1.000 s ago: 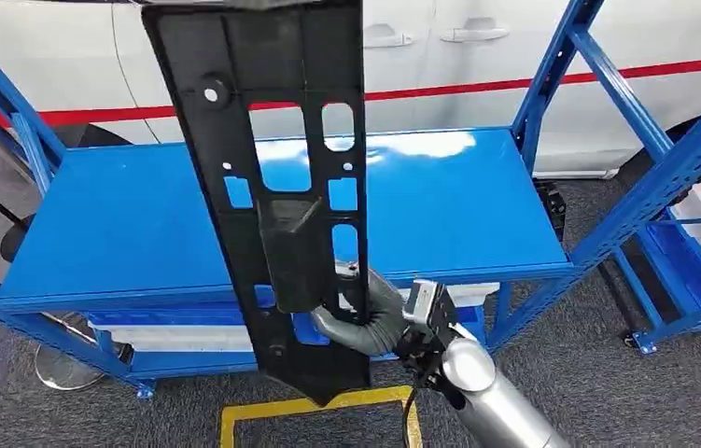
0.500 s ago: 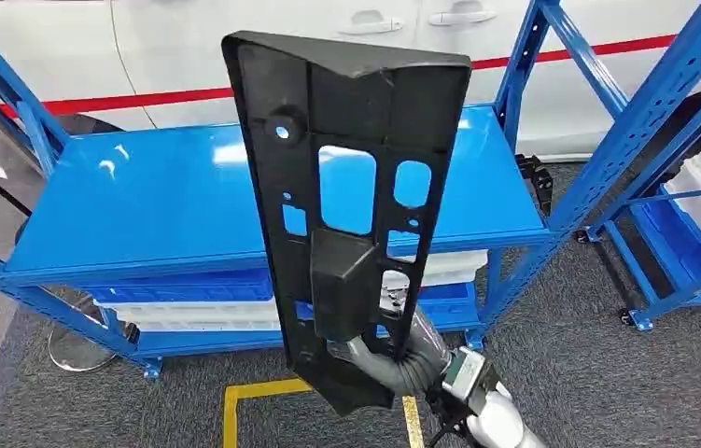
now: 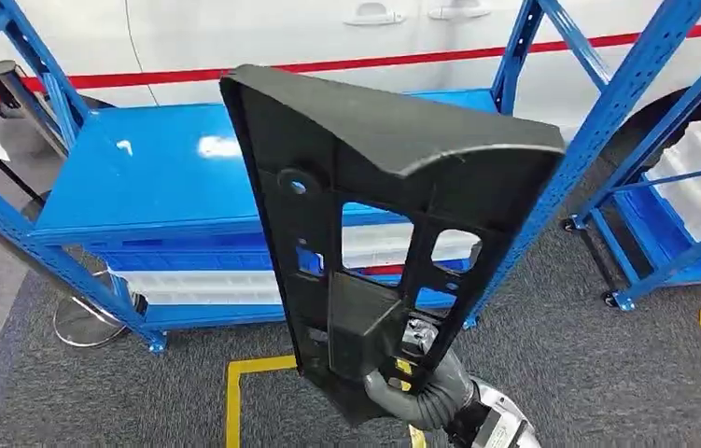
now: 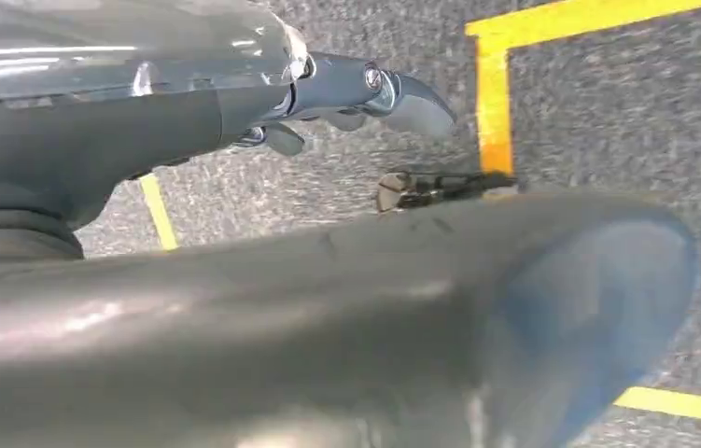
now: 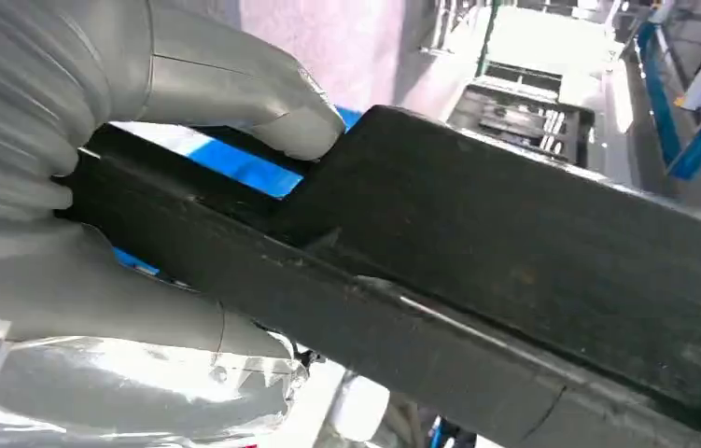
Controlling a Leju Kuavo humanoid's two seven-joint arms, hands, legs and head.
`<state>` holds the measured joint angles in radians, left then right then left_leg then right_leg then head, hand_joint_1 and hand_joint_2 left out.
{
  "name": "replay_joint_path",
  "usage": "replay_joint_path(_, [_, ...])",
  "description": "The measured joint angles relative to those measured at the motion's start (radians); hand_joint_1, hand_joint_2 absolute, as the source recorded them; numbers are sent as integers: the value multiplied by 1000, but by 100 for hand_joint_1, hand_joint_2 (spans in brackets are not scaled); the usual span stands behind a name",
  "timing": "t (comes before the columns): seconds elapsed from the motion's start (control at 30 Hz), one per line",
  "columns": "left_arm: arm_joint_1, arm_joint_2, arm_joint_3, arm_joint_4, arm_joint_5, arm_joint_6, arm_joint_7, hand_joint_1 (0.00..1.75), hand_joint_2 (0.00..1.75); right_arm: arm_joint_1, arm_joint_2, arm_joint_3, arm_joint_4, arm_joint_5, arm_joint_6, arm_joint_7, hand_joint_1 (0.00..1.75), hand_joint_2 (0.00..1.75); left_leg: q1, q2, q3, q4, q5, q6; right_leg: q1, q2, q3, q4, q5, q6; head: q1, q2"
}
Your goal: Take the parts from the cabinet and place them on the table.
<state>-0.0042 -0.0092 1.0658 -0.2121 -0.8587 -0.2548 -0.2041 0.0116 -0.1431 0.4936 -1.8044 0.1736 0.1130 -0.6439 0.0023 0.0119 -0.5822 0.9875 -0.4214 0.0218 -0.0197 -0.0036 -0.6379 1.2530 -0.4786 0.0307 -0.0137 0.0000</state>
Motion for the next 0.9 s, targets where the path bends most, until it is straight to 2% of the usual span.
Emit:
replay_joint_path(0.03, [-1,0,0,0,0,-2,0,0,0,1,0,-1,-5,3,8,0,168,175,0,0,-15,10,6,-4,-2,0,65,-81,5,-2,0,0])
replay_joint_path(0.07, [-3,0,0,0,0,-2,0,0,0,1,0,-2,-10,6,14,0,168,175,-1,-1,-25,22,9,-9,-3,2,131,-170,-34,-5,0,0])
replay_joint_path(0.1, [-3,1,0,0,0,-3,0,0,0,2,0,-3,-14,9,22,-1,168,175,-5,-2,-34,32,12,-14,5,4,175,-247,-71,-15,-2,0])
replay_joint_path(0.2, [-3,5,0,0,0,-5,-1,0,0,4,0,-4,-18,11,29,-3,168,175,-1,-4,-40,28,40,-35,10,3,153,-236,-51,-40,0,0])
replay_joint_path(0.23, [-2,7,0,0,0,-5,0,0,0,6,0,-4,-18,11,30,-3,168,175,2,-8,-48,33,37,-40,4,-2,141,-243,-37,-51,1,0])
replay_joint_path(0.27, [-2,6,0,0,0,-6,0,0,0,6,0,-4,-18,12,31,-3,168,175,5,-8,-60,54,-4,-45,6,-5,129,-241,-25,-59,0,0])
replay_joint_path(0.3, [0,6,0,0,0,-7,0,0,0,6,0,-4,-19,12,32,-3,168,175,6,-8,-77,109,-74,-49,6,-5,112,-241,-13,-67,-1,0])
replay_joint_path(0.33, [1,6,0,0,1,-8,-1,0,0,6,0,-4,-19,12,35,-3,168,175,7,-8,-96,182,-137,-53,8,-4,96,-241,-1,-68,-1,0])
replay_joint_path(0.37, [-1,6,0,0,3,-9,-2,0,0,6,0,-4,-19,12,40,-2,168,175,7,-8,-110,256,-182,-55,11,-4,79,-240,12,-69,-1,0])
replay_joint_path(0.4, [-3,6,0,0,3,-9,-3,0,0,6,0,-4,-18,12,45,-2,168,175,7,-8,-114,310,-196,-56,13,-5,62,-238,24,-69,-1,0])
replay_joint_path(0.43, [-4,6,0,0,4,-10,-4,0,0,6,0,-4,-18,11,50,-2,168,175,7,-8,-106,333,-179,-55,15,-6,44,-235,36,-69,-1,0])
replay_joint_path(0.47, [-4,6,1,0,7,-10,-4,0,0,6,0,-5,-18,9,56,-2,168,175,7,-8,-80,320,-141,-52,17,-6,27,-232,46,-68,-1,0])
replay_joint_path(0.5, [-4,6,2,0,12,-10,-4,0,0,5,0,-5,-17,5,63,-2,168,175,5,-8,-31,267,-95,-46,18,-6,10,-229,57,-68,-1,0])
replay_joint_path(0.53, [-5,6,4,0,16,-9,-3,0,0,3,0,-5,-16,1,70,-1,168,175,2,-8,32,187,-71,-37,21,-6,-3,-227,67,-66,-2,0])
replay_joint_path(0.57, [-7,8,7,0,21,-8,-3,0,0,0,0,-4,-16,-4,77,0,168,175,-4,-9,104,91,-87,-25,20,-7,-9,-226,78,-65,-1,0])
replay_joint_path(0.6, [-11,10,9,-1,23,-8,-3,0,0,-3,2,-4,-16,-7,84,0,168,175,-9,-7,157,-1,-122,-17,26,-6,-14,-224,86,-59,-1,0])
replay_joint_path(0.63, [-14,10,11,-1,24,-6,-3,0,0,-7,2,-4,-15,-10,89,0,168,175,-8,-6,163,-22,-130,-22,23,-10,-15,-226,96,-53,0,0])
replay_joint_path(0.7, [-15,10,19,-1,28,-3,-5,0,0,-15,5,-4,-11,-10,96,0,168,175,-16,-7,150,-22,-113,-9,14,-14,-15,-237,118,-39,-3,0])
replay_joint_path(0.73, [-14,10,23,-1,30,0,-5,0,0,-18,5,-4,-10,-10,99,0,168,175,-11,-6,146,-40,-99,-3,21,-13,-16,-241,124,-31,-1,0])
replay_joint_path(0.77, [-13,5,26,-1,32,0,-5,0,0,-18,5,-4,-7,-10,101,0,168,175,-8,-2,140,-44,-83,0,15,-7,-26,-226,97,-28,-3,0])
replay_joint_path(0.8, [-13,5,27,-1,32,1,-5,0,0,-21,6,-4,-7,-9,102,-1,168,175,-6,-2,127,-45,-72,7,14,-3,-38,-189,35,-26,1,0])
replay_joint_path(0.83, [-12,5,28,-1,32,1,-5,0,0,-25,6,-4,-5,-9,104,-2,168,175,-5,-2,114,-45,-61,7,12,-2,-54,-129,-29,-21,0,0])
replay_joint_path(0.87, [-12,5,29,-1,33,1,-5,0,0,-27,6,-4,-1,-9,107,-4,168,175,-5,-1,100,-44,-50,7,9,-2,-72,-53,-81,-16,0,0])
replay_joint_path(0.9, [-12,4,31,-1,33,1,-5,0,0,-29,6,-4,2,-8,110,-7,168,175,-5,-1,85,-42,-40,5,6,-2,-87,16,-99,-11,0,0])
